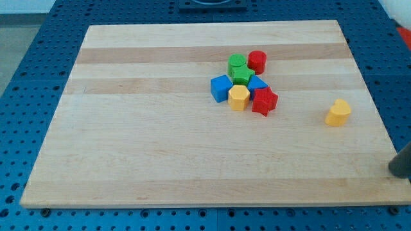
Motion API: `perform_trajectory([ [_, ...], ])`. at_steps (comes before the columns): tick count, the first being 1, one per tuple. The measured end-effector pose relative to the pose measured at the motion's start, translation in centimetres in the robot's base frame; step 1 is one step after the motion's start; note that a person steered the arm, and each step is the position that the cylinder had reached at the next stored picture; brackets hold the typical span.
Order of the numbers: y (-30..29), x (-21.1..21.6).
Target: Slightly push the yellow heart upwards of the board
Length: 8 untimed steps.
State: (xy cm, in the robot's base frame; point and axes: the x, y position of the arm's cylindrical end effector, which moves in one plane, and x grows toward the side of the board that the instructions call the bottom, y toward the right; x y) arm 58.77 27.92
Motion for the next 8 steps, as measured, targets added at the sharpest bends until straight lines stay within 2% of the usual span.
perform_trajectory([
  [1, -1.7, 1.6],
  [2, -2.3, 1.1],
  [8, -6.6, -7.8],
])
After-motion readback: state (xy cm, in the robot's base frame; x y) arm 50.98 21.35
